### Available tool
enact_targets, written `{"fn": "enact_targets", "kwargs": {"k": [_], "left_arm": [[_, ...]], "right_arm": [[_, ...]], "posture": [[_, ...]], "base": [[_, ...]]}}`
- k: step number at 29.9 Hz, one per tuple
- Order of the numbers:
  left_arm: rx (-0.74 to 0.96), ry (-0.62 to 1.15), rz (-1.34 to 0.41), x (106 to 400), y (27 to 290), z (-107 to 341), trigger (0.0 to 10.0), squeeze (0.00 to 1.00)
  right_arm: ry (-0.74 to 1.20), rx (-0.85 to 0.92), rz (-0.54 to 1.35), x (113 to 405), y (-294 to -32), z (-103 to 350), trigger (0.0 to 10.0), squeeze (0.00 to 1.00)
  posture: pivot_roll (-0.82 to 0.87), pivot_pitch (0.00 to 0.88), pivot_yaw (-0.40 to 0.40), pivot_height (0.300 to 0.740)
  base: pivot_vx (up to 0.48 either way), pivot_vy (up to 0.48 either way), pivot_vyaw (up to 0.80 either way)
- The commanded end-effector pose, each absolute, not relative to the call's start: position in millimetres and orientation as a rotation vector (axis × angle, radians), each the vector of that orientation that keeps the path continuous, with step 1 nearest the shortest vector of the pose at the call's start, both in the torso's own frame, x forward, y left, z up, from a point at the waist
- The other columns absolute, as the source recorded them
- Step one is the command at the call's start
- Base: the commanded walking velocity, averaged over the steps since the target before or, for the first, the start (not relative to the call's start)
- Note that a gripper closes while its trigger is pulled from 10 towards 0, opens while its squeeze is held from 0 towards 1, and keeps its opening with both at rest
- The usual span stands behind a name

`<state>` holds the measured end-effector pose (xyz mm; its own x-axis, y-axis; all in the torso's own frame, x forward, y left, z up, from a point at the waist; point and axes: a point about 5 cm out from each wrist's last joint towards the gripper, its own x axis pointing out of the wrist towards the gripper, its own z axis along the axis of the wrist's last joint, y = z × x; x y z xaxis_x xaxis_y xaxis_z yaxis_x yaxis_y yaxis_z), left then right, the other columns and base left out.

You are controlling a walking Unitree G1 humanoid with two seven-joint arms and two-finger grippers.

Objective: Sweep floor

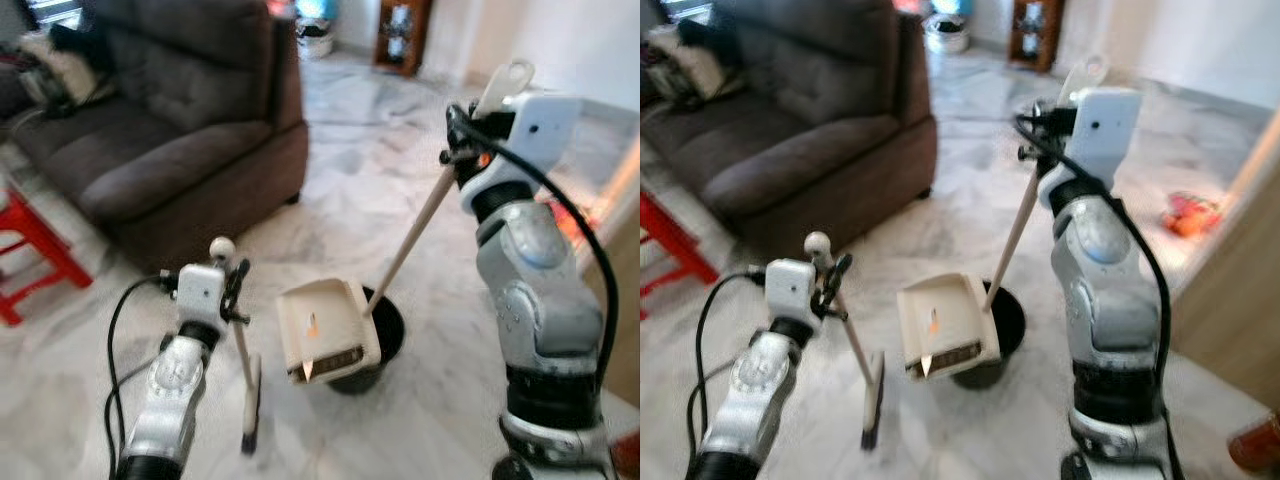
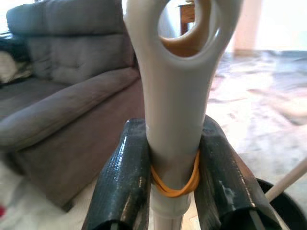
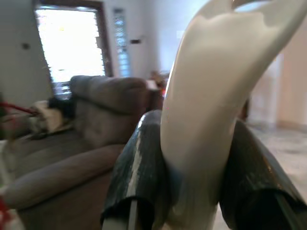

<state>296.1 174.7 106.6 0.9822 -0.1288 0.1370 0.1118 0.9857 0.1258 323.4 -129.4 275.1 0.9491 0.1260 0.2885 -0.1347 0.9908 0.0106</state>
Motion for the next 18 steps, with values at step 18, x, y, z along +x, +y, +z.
{"fn": "enact_targets", "kwargs": {"k": [18], "left_arm": [[0.122, -0.202, -0.137, 299.9, 168.8, 118.7, 10.0, 0.0]], "right_arm": [[-0.39, 0.054, 0.127, 316.8, -135.5, 294.0, 10.0, 0.0]], "posture": [[0.06, 0.014, 0.051, 0.74]], "base": [[0.291, 0.0, 0.0]]}}
